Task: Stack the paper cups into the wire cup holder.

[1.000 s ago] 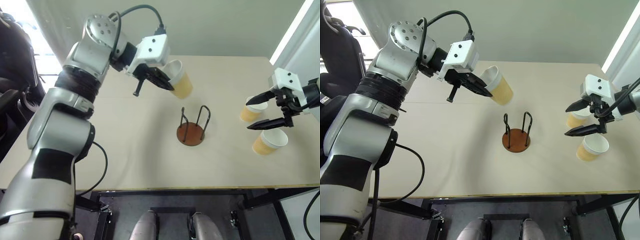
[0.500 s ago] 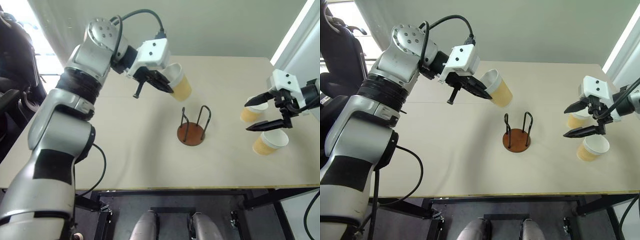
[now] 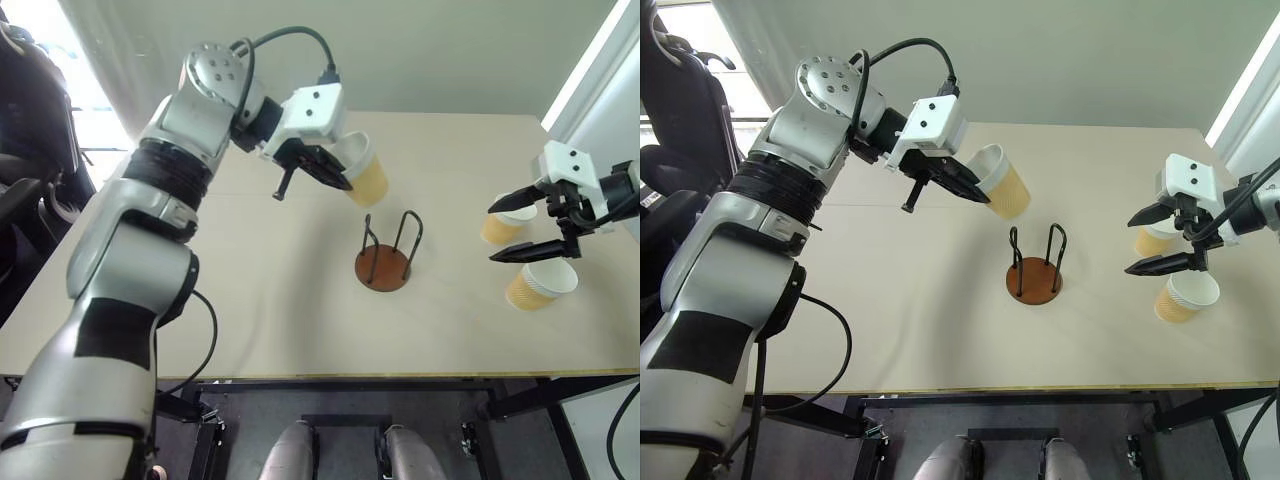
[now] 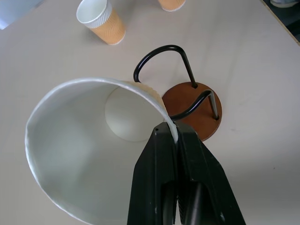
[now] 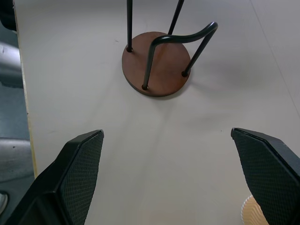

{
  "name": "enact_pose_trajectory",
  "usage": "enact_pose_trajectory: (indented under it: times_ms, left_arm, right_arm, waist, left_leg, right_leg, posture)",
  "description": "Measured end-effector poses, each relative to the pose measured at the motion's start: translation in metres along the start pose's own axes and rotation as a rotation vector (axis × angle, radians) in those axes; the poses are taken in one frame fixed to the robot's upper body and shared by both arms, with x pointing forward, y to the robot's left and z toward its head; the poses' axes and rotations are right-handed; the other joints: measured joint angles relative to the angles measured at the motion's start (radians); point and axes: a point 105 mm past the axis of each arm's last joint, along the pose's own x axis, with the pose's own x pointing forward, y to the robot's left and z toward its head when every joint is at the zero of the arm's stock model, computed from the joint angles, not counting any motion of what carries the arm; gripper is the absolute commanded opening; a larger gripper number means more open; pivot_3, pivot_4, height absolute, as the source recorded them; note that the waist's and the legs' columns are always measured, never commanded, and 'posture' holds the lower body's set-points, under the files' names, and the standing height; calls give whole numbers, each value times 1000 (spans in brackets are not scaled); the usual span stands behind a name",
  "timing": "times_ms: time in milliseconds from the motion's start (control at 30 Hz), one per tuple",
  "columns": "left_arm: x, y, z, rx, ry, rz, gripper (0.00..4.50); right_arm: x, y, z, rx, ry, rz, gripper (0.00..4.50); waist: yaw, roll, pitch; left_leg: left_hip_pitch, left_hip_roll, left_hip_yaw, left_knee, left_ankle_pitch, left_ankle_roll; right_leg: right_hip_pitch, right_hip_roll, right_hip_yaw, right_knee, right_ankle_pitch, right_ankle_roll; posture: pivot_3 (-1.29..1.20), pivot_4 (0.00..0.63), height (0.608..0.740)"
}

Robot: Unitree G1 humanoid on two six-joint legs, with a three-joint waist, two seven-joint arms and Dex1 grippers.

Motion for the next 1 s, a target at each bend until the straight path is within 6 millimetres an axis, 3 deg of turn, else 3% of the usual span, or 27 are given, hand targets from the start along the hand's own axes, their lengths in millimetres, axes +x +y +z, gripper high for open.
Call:
enact_pose_trajectory:
  times_ms: [367, 1000]
  left_arm:
    - [0, 4, 7, 27, -2, 3, 47]
    - [20, 4, 10, 90, 21, -46, 47]
  right_arm:
    - [-1, 2, 2, -4, -5, 13, 4500]
    - [-10, 4, 1, 19, 6, 16, 4500]
  waist:
    - [1, 0, 0]
    - [2, 0, 0]
  left_leg:
    - [0, -1, 0, 0, 0, 0]
    - [0, -2, 2, 1, -1, 3]
  right_leg:
    - [0, 0, 0, 0, 0, 1]
    - [1, -2, 0, 0, -1, 4]
  posture:
    - [0, 150, 740]
    - [0, 150, 740]
